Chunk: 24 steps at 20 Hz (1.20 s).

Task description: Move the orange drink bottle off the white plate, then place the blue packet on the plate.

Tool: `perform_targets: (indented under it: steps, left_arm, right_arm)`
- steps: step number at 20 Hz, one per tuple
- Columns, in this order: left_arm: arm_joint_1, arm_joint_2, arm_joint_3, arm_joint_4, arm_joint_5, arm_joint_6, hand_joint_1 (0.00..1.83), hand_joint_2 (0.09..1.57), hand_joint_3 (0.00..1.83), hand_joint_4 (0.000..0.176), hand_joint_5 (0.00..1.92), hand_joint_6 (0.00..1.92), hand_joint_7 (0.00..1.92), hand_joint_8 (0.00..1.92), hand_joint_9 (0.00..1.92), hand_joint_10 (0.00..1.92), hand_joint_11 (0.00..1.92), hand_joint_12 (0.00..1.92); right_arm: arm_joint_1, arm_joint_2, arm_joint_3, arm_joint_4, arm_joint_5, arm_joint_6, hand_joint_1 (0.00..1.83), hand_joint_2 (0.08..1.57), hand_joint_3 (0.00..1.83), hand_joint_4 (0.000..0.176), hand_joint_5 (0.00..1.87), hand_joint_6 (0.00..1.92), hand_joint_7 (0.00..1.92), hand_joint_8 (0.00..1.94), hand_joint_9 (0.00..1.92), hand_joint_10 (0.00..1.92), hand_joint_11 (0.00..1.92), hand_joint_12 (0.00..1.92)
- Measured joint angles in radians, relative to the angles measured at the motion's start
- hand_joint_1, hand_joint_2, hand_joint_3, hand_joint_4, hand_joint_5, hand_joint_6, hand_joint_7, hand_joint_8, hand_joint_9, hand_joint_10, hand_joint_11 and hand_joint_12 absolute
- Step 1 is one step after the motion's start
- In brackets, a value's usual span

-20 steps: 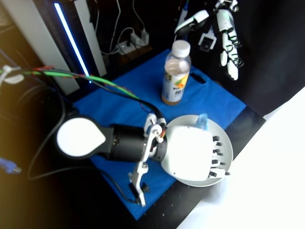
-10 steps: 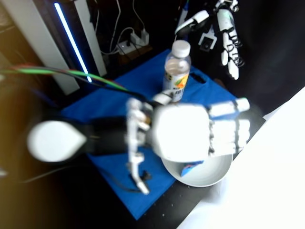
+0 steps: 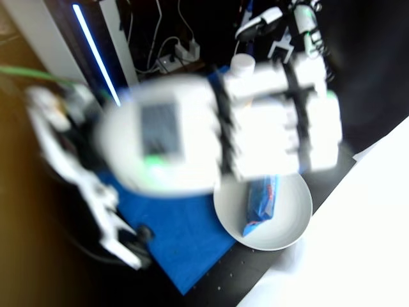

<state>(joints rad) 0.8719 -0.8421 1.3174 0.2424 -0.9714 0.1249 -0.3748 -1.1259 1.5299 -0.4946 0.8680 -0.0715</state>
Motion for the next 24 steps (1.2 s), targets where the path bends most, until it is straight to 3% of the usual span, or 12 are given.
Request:
perform_targets:
  steps: [4,9,13,14,16,17,19,20,21,22,23,24]
  left_arm:
    - [0.018,0.01,-0.045,-0.107,-0.116,0.095,0.39,0.87,0.01,0.176,0.0,0.0,0.0,0.0,0.0,0.0,0.0,0.0]
    - [0.024,0.026,-0.065,-0.157,-0.212,0.127,0.53,0.77,0.0,0.176,0.0,0.0,0.0,0.0,0.0,0.0,0.0,0.0]
    - [0.029,0.03,-0.094,-0.166,-0.291,0.146,0.5,0.85,0.0,0.176,0.0,0.0,0.0,0.0,0.0,0.0,0.0,0.0]
    - [0.029,0.03,-0.1,-0.164,-0.32,0.155,0.55,0.97,0.05,0.05,0.33,0.14,0.0,0.0,0.0,0.0,0.0,0.0]
    - [0.025,0.033,-0.106,-0.177,-0.359,0.176,0.69,0.91,0.0,0.123,0.54,0.03,0.0,0.0,0.0,0.0,0.0,0.0]
    - [0.023,0.037,-0.112,-0.184,-0.368,0.186,0.69,0.92,0.01,0.165,0.19,0.01,0.0,0.0,0.0,0.0,0.0,0.0]
    - [0.025,0.042,-0.129,-0.201,-0.398,0.216,0.38,0.98,0.02,0.149,0.01,0.0,0.0,0.0,0.0,0.0,0.0,0.0]
    - [0.026,0.042,-0.134,-0.198,-0.414,0.219,0.38,0.92,0.0,0.171,0.0,0.0,0.0,0.0,0.0,0.0,0.0,0.0]
    - [0.026,0.043,-0.145,-0.201,-0.433,0.228,0.57,0.89,0.0,0.175,0.06,0.02,0.0,0.0,0.0,0.0,0.0,0.0]
    - [0.029,0.043,-0.154,-0.211,-0.452,0.236,0.55,0.88,0.0,0.176,0.63,0.17,0.07,0.0,0.0,0.0,0.0,0.0]
    - [0.036,0.043,-0.166,-0.22,-0.487,0.252,0.67,0.87,0.0,0.176,1.05,0.33,0.07,0.0,0.0,0.0,0.0,0.0]
    - [0.046,0.044,-0.176,-0.229,-0.518,0.262,0.69,0.88,0.0,0.155,0.91,0.16,0.11,0.0,0.0,0.0,0.0,0.0]
  right_arm:
    - [-0.14,0.037,-0.039,0.115,0.11,-0.042,0.7,0.6,0.0,0.176,0.0,0.0,0.01,0.0,0.0,0.0,0.01,0.0]
    - [-0.152,0.048,-0.085,0.149,0.233,-0.041,0.69,0.66,0.02,0.176,0.0,0.0,0.03,0.0,0.04,0.01,0.06,0.03]
    - [-0.153,0.052,-0.096,0.154,0.263,-0.041,0.66,0.63,0.0,0.176,0.0,0.0,0.09,0.01,0.07,0.01,0.07,0.03]
    - [-0.153,0.052,-0.096,0.162,0.28,-0.041,0.68,0.65,0.01,0.176,0.0,0.0,0.09,0.0,0.06,0.0,0.06,0.03]
    - [-0.153,0.056,-0.1,0.174,0.312,-0.041,0.67,0.65,0.01,0.176,0.0,0.0,0.07,0.0,0.04,0.0,0.05,0.03]
    - [-0.153,0.059,-0.107,0.177,0.323,-0.042,0.68,0.65,0.0,0.176,0.0,0.0,0.07,0.0,0.03,0.0,0.05,0.03]
    - [-0.166,0.075,-0.135,0.189,0.353,-0.049,0.69,0.67,0.01,0.176,0.0,0.0,0.07,0.0,0.02,0.0,0.04,0.03]
    - [-0.168,0.088,-0.154,0.187,0.362,-0.062,0.67,0.68,0.02,0.165,0.0,0.0,0.06,0.0,0.01,0.0,0.04,0.03]
    - [-0.18,0.108,-0.179,0.187,0.38,-0.084,0.64,0.71,0.02,0.152,0.0,0.0,0.06,0.0,0.04,0.01,0.05,0.03]
    - [-0.19,0.118,-0.192,0.197,0.402,-0.1,0.65,0.71,0.01,0.138,0.0,0.0,0.04,0.0,0.02,0.0,0.02,0.02]
    - [-0.191,0.131,-0.209,0.204,0.425,-0.118,0.68,0.7,0.01,0.144,0.0,0.0,0.01,0.0,0.0,0.0,0.0,0.0]
    - [-0.191,0.143,-0.223,0.213,0.449,-0.132,0.68,0.71,0.01,0.136,0.0,0.0,0.0,0.0,0.0,0.0,0.0,0.0]
